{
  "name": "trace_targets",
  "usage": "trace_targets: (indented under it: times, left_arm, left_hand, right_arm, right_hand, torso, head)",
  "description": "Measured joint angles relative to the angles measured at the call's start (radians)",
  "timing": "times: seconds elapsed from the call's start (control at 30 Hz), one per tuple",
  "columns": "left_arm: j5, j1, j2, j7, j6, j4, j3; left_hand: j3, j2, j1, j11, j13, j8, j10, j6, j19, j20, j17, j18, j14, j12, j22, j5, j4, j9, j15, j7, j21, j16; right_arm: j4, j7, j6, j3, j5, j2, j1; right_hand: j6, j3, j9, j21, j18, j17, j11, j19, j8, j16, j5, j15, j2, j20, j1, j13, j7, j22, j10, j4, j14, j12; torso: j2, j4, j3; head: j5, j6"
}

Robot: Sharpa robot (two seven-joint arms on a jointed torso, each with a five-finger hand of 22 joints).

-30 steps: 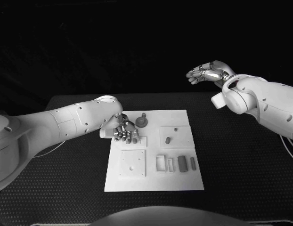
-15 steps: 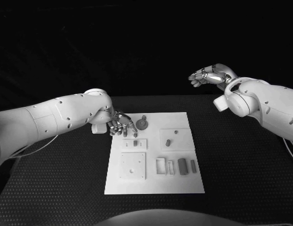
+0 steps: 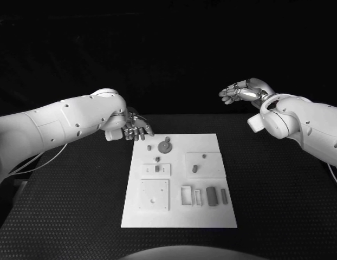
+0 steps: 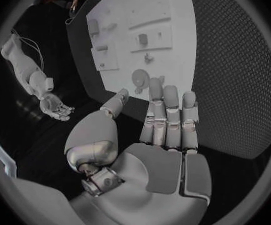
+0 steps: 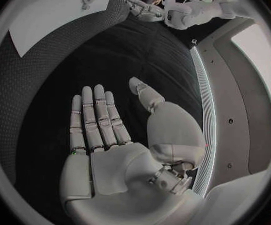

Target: Assemble the parts on the task board

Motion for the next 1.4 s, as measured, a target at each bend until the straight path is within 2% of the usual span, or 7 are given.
trace_targets:
  times: [0.1, 0.27, 0.47, 0.57, 0.73, 1.13, 1.4]
  left_arm:
    - [-0.018, -0.005, 0.034, 0.006, -0.003, -0.046, -0.001]
    - [-0.043, -0.034, 0.077, 0.019, -0.006, -0.127, -0.003]
    - [-0.059, -0.054, 0.118, 0.030, -0.004, -0.178, -0.003]
    - [-0.069, -0.065, 0.139, 0.036, -0.001, -0.201, -0.008]
    - [-0.088, -0.075, 0.147, 0.044, 0.002, -0.232, -0.010]
    - [-0.106, -0.080, 0.161, 0.053, 0.002, -0.267, -0.010]
    - [-0.109, -0.100, 0.186, 0.059, 0.006, -0.300, -0.010]
  left_hand:
    - [0.003, -0.004, -0.004, 0.005, -0.003, -0.005, -0.005, -0.010, 0.000, 0.000, -0.003, 0.000, -0.004, -0.007, -0.002, 0.000, 0.008, -0.005, 0.004, 0.003, -0.005, -0.008]
    - [0.002, -0.007, -0.001, 0.005, -0.003, -0.009, -0.005, -0.014, 0.000, 0.000, -0.004, 0.000, -0.004, -0.008, -0.003, 0.000, 0.014, -0.010, 0.004, 0.006, -0.006, -0.012]
    - [0.002, -0.007, 0.000, 0.005, -0.003, -0.009, -0.005, -0.017, 0.000, 0.000, -0.004, 0.000, -0.004, -0.008, -0.003, 0.000, 0.014, -0.012, 0.004, 0.003, -0.006, -0.012]
    - [0.002, -0.007, 0.000, 0.005, -0.003, -0.009, -0.005, -0.018, 0.000, 0.000, -0.004, 0.000, -0.004, -0.008, -0.003, 0.000, 0.014, -0.014, 0.004, 0.003, -0.006, -0.012]
    - [0.002, -0.007, 0.000, 0.009, -0.003, -0.009, -0.009, -0.018, -0.004, 0.004, -0.004, 0.000, -0.007, -0.008, -0.003, 0.000, 0.014, -0.014, 0.007, 0.003, -0.006, -0.012]
    - [0.002, -0.004, 0.003, 0.009, -0.003, -0.009, -0.009, -0.021, -0.007, 0.000, -0.004, 0.000, -0.007, -0.008, -0.003, 0.000, 0.014, -0.015, 0.007, 0.006, -0.006, -0.012]
    - [0.002, 0.008, 0.016, 0.009, -0.003, -0.009, -0.009, -0.021, -0.007, 0.000, -0.004, 0.000, -0.007, -0.008, -0.003, 0.000, 0.014, -0.018, 0.007, 0.006, -0.006, -0.012]
  right_arm:
    - [0.000, 0.000, 0.000, 0.000, 0.000, 0.003, -0.001]
    - [0.000, 0.000, 0.000, 0.000, 0.000, 0.007, -0.002]
    - [0.002, 0.000, 0.000, 0.000, 0.000, 0.008, -0.002]
    - [0.002, 0.000, 0.000, 0.000, 0.000, 0.009, -0.002]
    - [0.009, 0.000, 0.000, 0.000, 0.000, 0.010, -0.002]
    - [0.009, 0.000, 0.000, 0.000, 0.000, 0.013, -0.002]
    - [0.011, 0.000, 0.000, 0.000, 0.000, 0.015, -0.002]
  right_hand:
    - [0.000, 0.000, 0.000, 0.000, 0.000, 0.000, 0.000, 0.000, 0.000, 0.000, 0.000, 0.000, 0.000, 0.000, 0.000, 0.000, 0.000, 0.000, 0.000, 0.000, 0.000, 0.000]
    - [0.000, 0.000, 0.000, 0.000, 0.000, -0.001, 0.000, 0.000, 0.000, 0.000, 0.000, 0.000, 0.000, 0.000, 0.000, 0.000, 0.000, 0.000, 0.000, 0.000, 0.000, 0.000]
    - [0.000, 0.000, -0.001, 0.000, 0.000, -0.001, 0.000, 0.000, 0.000, 0.000, 0.000, 0.000, 0.000, 0.000, 0.000, 0.000, 0.000, 0.000, 0.000, 0.000, 0.000, 0.000]
    - [0.000, 0.000, -0.001, 0.000, 0.000, -0.001, 0.000, 0.000, 0.000, 0.000, 0.000, 0.000, 0.000, 0.000, 0.000, -0.001, 0.000, 0.000, 0.000, 0.000, 0.000, 0.000]
    - [0.000, 0.000, -0.001, 0.000, 0.000, -0.002, 0.000, 0.000, 0.000, 0.000, 0.000, 0.000, 0.000, 0.000, 0.000, -0.001, 0.000, 0.001, 0.000, 0.000, 0.000, -0.004]
    - [0.000, 0.000, -0.002, 0.000, 0.000, -0.003, 0.000, 0.000, 0.000, 0.000, 0.000, 0.000, 0.000, 0.000, 0.000, -0.002, 0.000, 0.001, 0.000, 0.000, 0.000, -0.004]
    - [0.000, 0.000, -0.003, 0.000, 0.000, -0.003, 0.000, 0.000, 0.000, 0.000, 0.000, 0.000, 0.000, 0.000, 0.000, -0.002, 0.000, 0.002, 0.000, 0.000, 0.000, -0.004]
  torso:
    - [0.001, -0.0012, -0.0001]
    - [0.003, -0.0037, -0.0002]
    - [0.007, -0.0081, 0.0004]
    - [0.009, -0.0098, 0.0006]
    - [0.010, -0.0114, 0.0010]
    - [0.010, -0.0101, 0.0007]
    - [0.010, -0.0102, -0.0005]
  head:
    - [0.003, 0.002]
    - [0.005, 0.006]
    - [0.007, 0.008]
    - [0.009, 0.009]
    - [0.011, 0.010]
    - [0.009, 0.010]
    - [0.009, 0.010]
